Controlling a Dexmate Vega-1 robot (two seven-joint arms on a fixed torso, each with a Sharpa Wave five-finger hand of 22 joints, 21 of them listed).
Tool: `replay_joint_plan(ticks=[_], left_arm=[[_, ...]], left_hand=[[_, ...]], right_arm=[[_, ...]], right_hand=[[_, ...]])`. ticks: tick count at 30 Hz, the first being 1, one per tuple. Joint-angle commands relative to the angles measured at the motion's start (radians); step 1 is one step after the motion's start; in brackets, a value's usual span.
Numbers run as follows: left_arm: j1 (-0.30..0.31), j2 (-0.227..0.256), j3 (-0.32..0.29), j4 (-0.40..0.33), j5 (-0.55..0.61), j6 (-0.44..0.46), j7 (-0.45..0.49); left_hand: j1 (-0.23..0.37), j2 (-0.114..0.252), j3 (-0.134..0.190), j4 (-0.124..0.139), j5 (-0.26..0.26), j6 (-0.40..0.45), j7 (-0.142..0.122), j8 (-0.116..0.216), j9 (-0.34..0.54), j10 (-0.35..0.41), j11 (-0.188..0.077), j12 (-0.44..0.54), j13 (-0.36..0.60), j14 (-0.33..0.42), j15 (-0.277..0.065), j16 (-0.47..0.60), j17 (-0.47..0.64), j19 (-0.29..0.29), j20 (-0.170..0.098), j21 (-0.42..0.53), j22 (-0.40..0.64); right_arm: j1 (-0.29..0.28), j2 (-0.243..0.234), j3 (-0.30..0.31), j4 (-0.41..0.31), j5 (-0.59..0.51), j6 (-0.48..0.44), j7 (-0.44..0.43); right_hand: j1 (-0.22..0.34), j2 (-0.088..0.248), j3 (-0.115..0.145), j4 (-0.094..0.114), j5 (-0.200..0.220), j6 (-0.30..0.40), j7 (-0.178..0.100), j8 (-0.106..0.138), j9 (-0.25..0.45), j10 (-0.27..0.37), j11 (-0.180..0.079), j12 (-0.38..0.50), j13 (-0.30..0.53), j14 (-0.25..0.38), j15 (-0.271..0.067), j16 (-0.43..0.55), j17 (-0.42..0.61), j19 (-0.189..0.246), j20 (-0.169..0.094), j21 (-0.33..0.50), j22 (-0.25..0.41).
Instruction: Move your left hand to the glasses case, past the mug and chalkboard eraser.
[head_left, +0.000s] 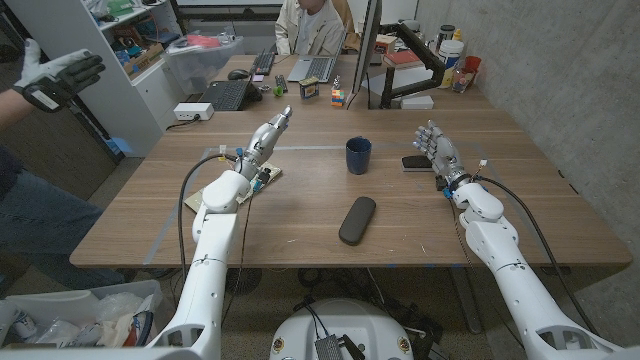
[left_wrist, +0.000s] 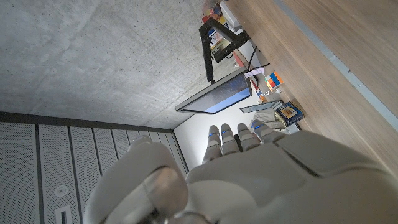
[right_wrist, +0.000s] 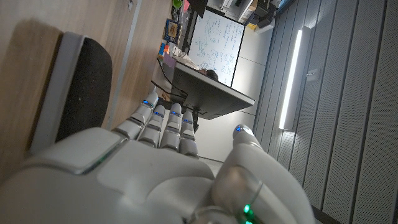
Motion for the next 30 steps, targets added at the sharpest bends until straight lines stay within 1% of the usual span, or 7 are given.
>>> replay_joint_plan(ticks=[1,8,18,30], left_arm=[[0.006,0.011,0.021,-0.016,0.016,-0.01,-0.009],[0.007,0.015,0.028,-0.026,0.014,-0.009,-0.022],[0.011,0.018,0.034,-0.041,-0.001,-0.004,-0.047],[0.013,0.038,0.056,-0.062,0.017,0.014,-0.077]], left_hand=[[0.012,0.0,0.003,-0.005,0.003,0.006,-0.007,0.007,0.004,0.004,-0.001,0.007,0.004,0.004,-0.002,0.006,0.003,-0.002,0.008,0.004,0.005],[0.017,0.001,0.004,-0.008,0.003,0.008,-0.01,0.007,0.004,0.005,0.002,0.007,0.004,0.004,-0.003,0.005,0.003,-0.003,0.011,0.004,0.005],[0.025,0.003,0.004,-0.012,0.003,0.011,-0.01,0.008,0.004,0.007,-0.005,0.007,0.004,0.006,-0.004,0.005,0.003,-0.003,0.015,0.004,0.006],[0.032,0.005,0.004,-0.015,0.003,0.012,-0.009,0.008,0.005,0.009,-0.006,0.007,0.005,0.008,-0.004,0.005,0.003,-0.003,0.02,0.005,0.006]], right_arm=[[-0.005,0.002,0.002,0.002,0.009,0.004,-0.003],[-0.002,0.003,0.0,0.007,0.011,0.013,0.0],[0.0,0.006,0.0,0.013,0.016,0.02,0.002],[-0.007,0.005,0.002,0.014,0.027,0.021,0.009]], right_hand=[[-0.003,0.009,-0.003,-0.001,0.004,0.006,-0.006,-0.002,0.003,0.012,-0.001,-0.001,0.002,0.007,-0.001,-0.003,0.003,0.009,-0.011,-0.002,0.006],[-0.003,0.009,-0.004,-0.001,0.004,0.005,-0.006,-0.002,0.003,0.012,-0.001,-0.002,0.002,0.006,-0.001,-0.004,0.003,0.009,-0.011,-0.005,0.006],[-0.004,0.01,-0.004,-0.002,0.004,0.006,-0.006,-0.002,0.004,0.013,-0.001,-0.002,0.002,0.005,0.0,-0.005,0.003,0.011,-0.011,-0.009,0.006],[-0.003,0.009,-0.006,-0.004,0.004,0.004,-0.005,-0.004,0.004,0.012,-0.002,-0.005,0.002,0.006,0.001,-0.005,0.002,0.012,-0.009,-0.015,0.006]])
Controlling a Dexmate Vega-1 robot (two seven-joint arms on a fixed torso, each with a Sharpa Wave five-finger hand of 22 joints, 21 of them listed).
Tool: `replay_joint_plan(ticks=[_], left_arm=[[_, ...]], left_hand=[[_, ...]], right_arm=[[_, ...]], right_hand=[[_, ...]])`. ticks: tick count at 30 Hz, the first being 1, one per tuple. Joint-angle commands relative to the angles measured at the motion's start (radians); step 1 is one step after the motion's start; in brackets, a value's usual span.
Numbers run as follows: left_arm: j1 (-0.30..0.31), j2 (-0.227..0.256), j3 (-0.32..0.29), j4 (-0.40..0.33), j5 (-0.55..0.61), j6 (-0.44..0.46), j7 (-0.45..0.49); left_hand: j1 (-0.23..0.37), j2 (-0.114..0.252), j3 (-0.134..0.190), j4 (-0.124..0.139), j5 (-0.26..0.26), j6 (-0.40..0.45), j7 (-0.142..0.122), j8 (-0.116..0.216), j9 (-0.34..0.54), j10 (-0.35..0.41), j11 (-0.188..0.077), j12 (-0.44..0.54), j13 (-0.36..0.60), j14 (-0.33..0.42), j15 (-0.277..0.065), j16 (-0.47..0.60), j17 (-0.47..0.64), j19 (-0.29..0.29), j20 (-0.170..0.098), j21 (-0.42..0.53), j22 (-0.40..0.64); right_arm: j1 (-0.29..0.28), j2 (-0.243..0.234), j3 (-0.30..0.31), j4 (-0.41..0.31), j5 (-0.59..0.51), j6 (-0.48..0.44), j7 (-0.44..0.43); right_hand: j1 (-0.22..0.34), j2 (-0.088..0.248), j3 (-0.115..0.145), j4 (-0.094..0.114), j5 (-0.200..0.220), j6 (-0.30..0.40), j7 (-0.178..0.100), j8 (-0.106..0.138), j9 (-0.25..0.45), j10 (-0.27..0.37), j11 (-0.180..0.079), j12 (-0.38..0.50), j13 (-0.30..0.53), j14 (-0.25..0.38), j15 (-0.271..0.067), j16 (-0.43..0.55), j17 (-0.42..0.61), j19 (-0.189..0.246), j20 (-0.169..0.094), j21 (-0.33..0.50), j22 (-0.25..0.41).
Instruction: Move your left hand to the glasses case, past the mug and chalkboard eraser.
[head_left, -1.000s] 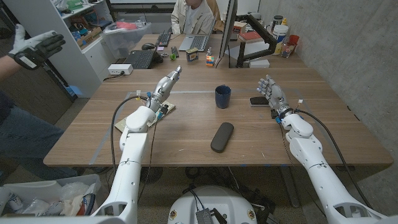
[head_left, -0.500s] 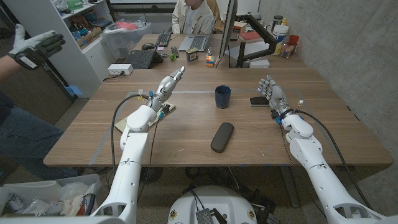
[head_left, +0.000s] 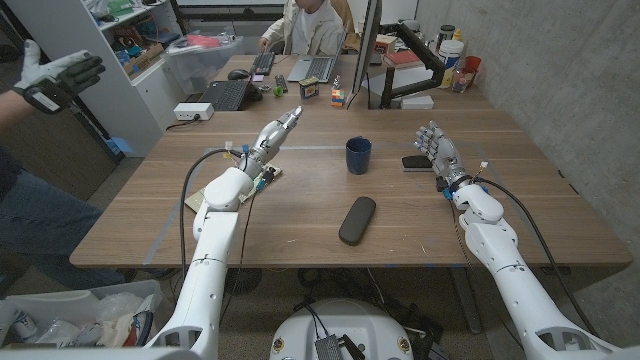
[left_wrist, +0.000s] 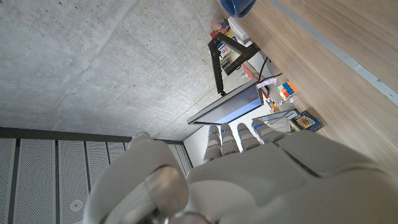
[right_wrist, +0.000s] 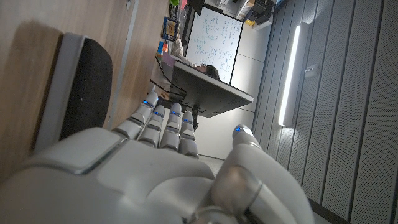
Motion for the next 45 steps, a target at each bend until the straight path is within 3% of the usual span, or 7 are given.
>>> replay_joint_plan(ticks=[1,22,45], left_arm=[[0.002,0.016,0.018,-0.021,0.005,0.025,-0.039],[0.002,0.038,0.053,-0.054,0.042,0.019,-0.053],[0.059,0.045,0.067,-0.131,0.015,-0.034,-0.092]], left_hand=[[0.012,-0.001,-0.002,-0.005,0.003,0.007,-0.003,0.004,0.005,0.004,0.0,0.007,0.005,0.004,0.001,0.005,0.003,-0.002,0.009,0.005,0.002],[0.022,0.002,-0.003,-0.009,0.002,0.005,-0.003,0.002,0.005,0.003,-0.001,0.006,0.005,0.004,0.001,0.004,0.004,-0.004,0.015,0.005,0.003],[0.036,0.005,-0.004,-0.014,0.002,0.003,-0.005,0.001,0.005,0.003,-0.001,0.005,0.005,0.003,-0.001,0.003,0.004,-0.006,0.024,0.005,0.003]], right_arm=[[-0.005,0.0,0.002,0.003,0.008,0.003,0.006],[-0.009,-0.006,0.011,-0.003,0.016,0.002,0.003],[-0.009,-0.007,0.006,-0.011,0.014,0.005,0.002]], right_hand=[[0.001,0.005,-0.003,-0.001,0.004,0.004,-0.005,-0.003,0.004,0.007,0.004,-0.005,0.002,0.005,0.001,-0.001,0.002,0.009,-0.013,-0.003,0.006],[0.001,-0.002,-0.008,-0.005,0.003,0.003,-0.005,-0.004,0.004,0.007,0.004,-0.007,0.003,0.005,0.006,-0.003,0.002,0.012,-0.007,-0.013,0.006],[-0.001,-0.001,-0.009,-0.006,0.004,0.002,-0.005,-0.005,0.004,0.006,0.005,-0.01,0.003,0.005,0.004,-0.003,0.002,0.014,-0.007,-0.022,0.007]])
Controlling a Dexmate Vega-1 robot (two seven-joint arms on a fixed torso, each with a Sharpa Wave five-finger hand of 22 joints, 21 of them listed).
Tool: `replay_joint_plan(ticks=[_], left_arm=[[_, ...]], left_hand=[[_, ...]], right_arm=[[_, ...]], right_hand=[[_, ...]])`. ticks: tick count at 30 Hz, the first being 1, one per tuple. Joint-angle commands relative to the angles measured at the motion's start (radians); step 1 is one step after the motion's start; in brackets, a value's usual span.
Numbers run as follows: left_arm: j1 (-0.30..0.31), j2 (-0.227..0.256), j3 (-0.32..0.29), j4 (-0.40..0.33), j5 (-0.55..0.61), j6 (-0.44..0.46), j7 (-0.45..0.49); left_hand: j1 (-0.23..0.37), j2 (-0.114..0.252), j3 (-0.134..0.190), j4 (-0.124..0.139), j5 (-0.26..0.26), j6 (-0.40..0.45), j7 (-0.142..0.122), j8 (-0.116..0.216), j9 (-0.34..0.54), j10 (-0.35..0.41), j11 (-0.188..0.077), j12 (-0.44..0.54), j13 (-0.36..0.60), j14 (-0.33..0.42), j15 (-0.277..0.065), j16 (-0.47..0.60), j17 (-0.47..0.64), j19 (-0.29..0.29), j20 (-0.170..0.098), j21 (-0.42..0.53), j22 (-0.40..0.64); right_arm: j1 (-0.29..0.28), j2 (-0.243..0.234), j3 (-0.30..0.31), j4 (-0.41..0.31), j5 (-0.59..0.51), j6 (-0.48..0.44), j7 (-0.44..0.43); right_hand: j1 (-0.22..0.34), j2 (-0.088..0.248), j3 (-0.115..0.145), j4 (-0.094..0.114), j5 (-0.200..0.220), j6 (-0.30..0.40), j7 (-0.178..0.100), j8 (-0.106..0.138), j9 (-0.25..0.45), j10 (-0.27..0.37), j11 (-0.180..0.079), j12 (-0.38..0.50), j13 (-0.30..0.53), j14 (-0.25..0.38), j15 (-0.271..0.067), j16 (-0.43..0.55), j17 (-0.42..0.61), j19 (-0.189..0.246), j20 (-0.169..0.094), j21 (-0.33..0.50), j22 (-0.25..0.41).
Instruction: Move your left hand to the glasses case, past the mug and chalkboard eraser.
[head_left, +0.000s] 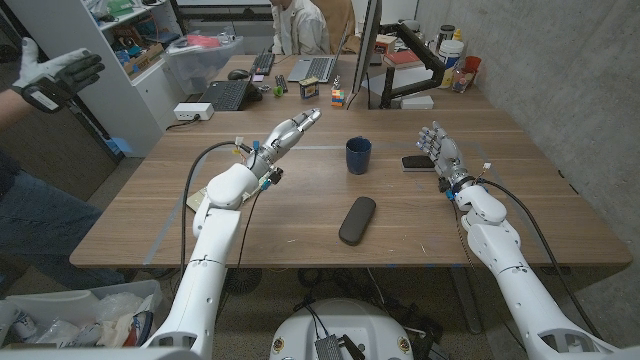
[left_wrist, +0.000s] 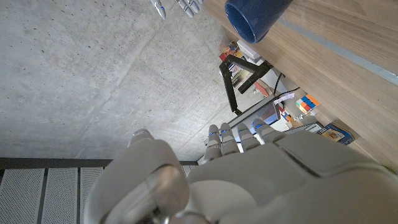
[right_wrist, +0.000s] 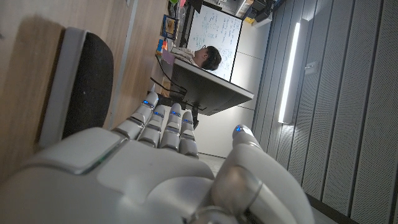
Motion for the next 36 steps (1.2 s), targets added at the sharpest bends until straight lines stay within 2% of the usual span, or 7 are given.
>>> replay_joint_plan(ticks=[1,27,30,36], left_arm=[[0.03,0.007,0.009,-0.042,-0.02,-0.034,-0.031],[0.029,0.027,0.046,-0.057,0.053,-0.055,-0.011],[0.028,0.031,0.052,-0.061,0.059,-0.055,-0.014],[0.028,0.036,0.064,-0.07,0.075,-0.058,-0.012]], left_hand=[[0.014,0.001,0.0,-0.002,0.002,0.002,-0.005,0.001,0.005,0.003,-0.001,0.005,0.005,0.004,-0.001,0.003,0.004,-0.002,0.009,0.005,0.004],[0.029,0.005,-0.002,-0.008,0.001,-0.008,-0.009,-0.003,0.006,-0.007,0.002,0.001,0.005,-0.001,0.0,0.002,0.004,-0.006,0.017,0.005,0.004],[0.032,0.007,-0.002,-0.009,-0.001,-0.011,-0.014,-0.004,0.006,-0.012,-0.002,0.0,0.006,-0.006,0.007,0.0,0.005,-0.01,0.043,0.004,0.005],[0.036,0.009,-0.003,-0.01,-0.002,-0.014,-0.024,-0.004,0.006,-0.016,-0.006,-0.001,0.006,-0.009,0.01,0.0,0.006,-0.012,0.066,0.005,0.006]], right_arm=[[-0.003,-0.001,-0.003,-0.009,-0.001,0.003,-0.002],[0.007,-0.002,-0.002,0.008,0.004,0.015,0.001],[0.009,-0.004,-0.001,0.01,0.005,0.015,0.003],[0.015,-0.005,0.0,0.016,0.004,0.016,0.007]], right_hand=[[-0.001,-0.001,-0.001,0.002,0.004,0.002,-0.005,-0.005,0.004,0.006,0.005,-0.002,0.003,0.005,0.005,-0.003,0.002,0.009,-0.002,-0.008,0.002],[-0.003,0.0,-0.004,0.001,0.004,0.003,-0.007,-0.005,0.004,0.008,0.004,-0.003,0.003,0.005,0.004,-0.003,0.002,0.012,0.0,-0.018,0.002],[-0.003,0.0,-0.004,0.001,0.004,0.003,-0.005,-0.005,0.004,0.008,0.003,-0.003,0.003,0.005,0.003,-0.004,0.002,0.012,0.0,-0.019,0.002],[-0.004,0.001,-0.004,0.0,0.004,0.003,-0.005,-0.005,0.004,0.008,0.004,-0.004,0.003,0.005,0.004,-0.004,0.002,0.013,0.0,-0.022,0.002]])
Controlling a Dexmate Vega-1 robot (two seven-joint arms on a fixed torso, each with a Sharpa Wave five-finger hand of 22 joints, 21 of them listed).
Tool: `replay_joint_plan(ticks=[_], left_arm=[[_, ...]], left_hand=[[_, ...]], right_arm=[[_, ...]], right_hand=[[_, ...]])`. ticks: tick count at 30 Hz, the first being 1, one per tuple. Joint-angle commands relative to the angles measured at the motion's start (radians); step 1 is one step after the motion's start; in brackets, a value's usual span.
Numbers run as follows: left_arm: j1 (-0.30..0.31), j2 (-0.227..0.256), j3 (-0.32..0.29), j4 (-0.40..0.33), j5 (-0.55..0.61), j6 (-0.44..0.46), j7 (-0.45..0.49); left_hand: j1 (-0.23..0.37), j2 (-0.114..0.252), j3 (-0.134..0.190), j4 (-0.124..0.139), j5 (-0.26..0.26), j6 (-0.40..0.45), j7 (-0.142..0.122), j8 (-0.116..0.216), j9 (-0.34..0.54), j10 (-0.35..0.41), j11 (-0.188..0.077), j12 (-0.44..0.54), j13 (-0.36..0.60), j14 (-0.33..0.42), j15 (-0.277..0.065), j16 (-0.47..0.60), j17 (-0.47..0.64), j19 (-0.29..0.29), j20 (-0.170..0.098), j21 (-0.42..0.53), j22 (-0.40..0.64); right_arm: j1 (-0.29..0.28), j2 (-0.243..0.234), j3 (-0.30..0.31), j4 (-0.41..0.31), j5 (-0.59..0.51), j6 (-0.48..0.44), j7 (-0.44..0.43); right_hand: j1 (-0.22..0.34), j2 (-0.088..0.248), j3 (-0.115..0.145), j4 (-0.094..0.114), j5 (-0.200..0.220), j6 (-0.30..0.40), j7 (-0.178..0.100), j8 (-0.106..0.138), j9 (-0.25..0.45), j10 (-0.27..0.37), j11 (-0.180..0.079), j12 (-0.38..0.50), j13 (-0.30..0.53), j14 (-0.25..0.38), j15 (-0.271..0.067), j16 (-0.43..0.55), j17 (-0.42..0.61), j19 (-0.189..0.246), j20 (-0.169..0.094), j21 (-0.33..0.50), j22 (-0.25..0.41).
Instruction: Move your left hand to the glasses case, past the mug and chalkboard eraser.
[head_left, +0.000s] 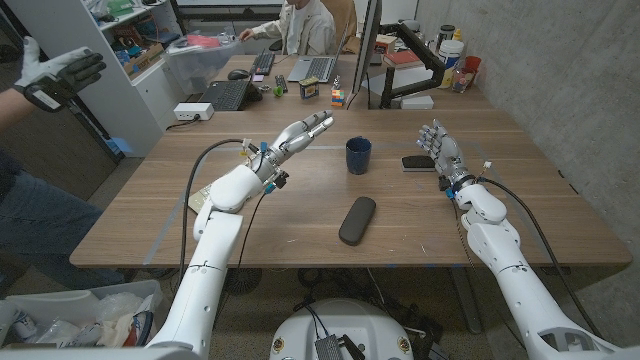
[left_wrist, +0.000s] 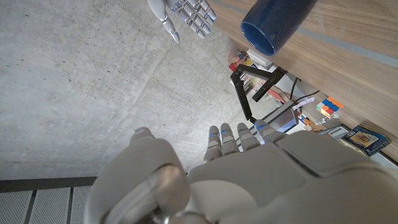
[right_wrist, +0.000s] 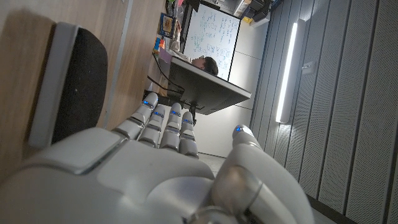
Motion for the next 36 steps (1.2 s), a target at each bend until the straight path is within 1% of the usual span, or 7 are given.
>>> replay_joint_plan(ticks=[1,7,8,15,18,20,36], left_arm=[[-0.002,0.011,0.025,-0.016,0.035,-0.01,0.004],[0.005,0.018,0.034,-0.03,0.055,-0.014,0.01],[0.006,0.019,0.036,-0.033,0.058,-0.014,0.009],[0.011,0.03,0.047,-0.043,0.082,-0.021,0.015],[0.019,0.038,0.055,-0.054,0.116,-0.029,0.032],[0.021,0.041,0.057,-0.055,0.121,-0.033,0.035],[0.033,0.057,0.068,-0.062,0.156,-0.06,0.058]], left_hand=[[0.01,0.001,0.001,-0.006,-0.002,0.001,-0.012,-0.004,0.003,-0.009,-0.006,-0.001,0.006,-0.005,0.006,0.0,0.006,-0.004,0.015,0.005,0.006],[0.011,0.002,0.001,-0.006,-0.003,0.0,-0.017,-0.004,0.004,-0.013,-0.007,-0.002,0.006,-0.007,0.007,0.0,0.006,-0.005,0.019,0.005,0.007],[0.012,0.003,0.001,-0.006,-0.003,-0.001,-0.018,-0.004,0.004,-0.013,-0.011,-0.002,0.006,-0.007,0.008,0.0,0.006,-0.006,0.02,0.005,0.007],[0.014,0.004,0.0,-0.007,-0.004,-0.005,-0.022,-0.005,0.004,-0.014,-0.008,-0.001,0.007,-0.009,0.007,0.0,0.006,-0.009,0.023,0.005,0.008],[0.015,0.004,0.0,-0.007,-0.004,-0.006,-0.022,-0.005,0.004,-0.015,-0.007,-0.001,0.007,-0.009,0.009,0.0,0.006,-0.011,0.023,0.004,0.008],[0.017,0.005,-0.001,-0.008,-0.005,-0.006,-0.023,-0.005,0.004,-0.016,-0.011,-0.001,0.007,-0.011,0.01,0.001,0.007,-0.031,0.024,-0.002,0.008],[0.023,0.008,-0.002,-0.01,-0.007,-0.009,-0.027,-0.004,0.005,-0.018,-0.011,0.0,0.008,-0.009,0.014,0.003,0.007,-0.037,0.024,-0.001,0.009]], right_arm=[[0.011,-0.003,0.004,0.012,0.002,0.002,0.008],[0.016,-0.006,0.007,0.015,0.002,0.0,0.011],[0.017,-0.007,0.007,0.015,0.002,-0.001,0.011],[0.027,-0.007,0.004,0.023,-0.001,-0.001,0.019],[0.034,-0.005,0.003,0.03,-0.002,0.001,0.022],[0.037,-0.004,0.002,0.033,-0.004,0.001,0.022],[0.059,0.002,-0.002,0.058,-0.015,0.0,0.034]], right_hand=[[-0.004,0.001,-0.005,0.0,0.004,0.003,-0.006,-0.005,0.004,0.004,0.001,-0.004,0.003,0.004,0.004,-0.004,0.002,0.014,-0.001,-0.004,0.002],[-0.004,0.001,-0.005,0.0,0.004,0.004,-0.007,-0.004,0.004,0.003,0.001,-0.004,0.003,0.003,0.005,-0.005,0.002,0.013,0.0,-0.007,0.002],[-0.004,0.001,-0.005,0.0,0.004,0.003,-0.007,-0.005,0.004,0.003,0.001,-0.005,0.003,0.003,0.005,-0.005,0.002,0.014,0.001,-0.007,0.002],[-0.004,0.002,-0.005,0.0,0.004,0.003,-0.008,-0.005,0.004,0.003,0.002,-0.005,0.003,0.003,0.004,-0.005,0.002,0.014,0.0,-0.01,0.002],[-0.005,0.002,-0.006,-0.001,0.004,0.003,-0.009,-0.005,0.004,0.005,0.002,-0.004,0.003,0.003,0.004,-0.005,0.002,0.014,0.001,-0.012,0.003],[-0.005,0.002,-0.006,-0.001,0.004,0.003,-0.009,-0.005,0.004,0.005,0.002,-0.004,0.003,0.002,0.003,-0.005,0.002,0.014,0.001,-0.013,0.003],[-0.005,0.002,-0.007,-0.002,0.004,0.002,-0.01,-0.005,0.004,0.003,0.004,-0.006,0.003,0.0,0.006,-0.006,0.002,0.015,0.003,-0.019,0.003]])
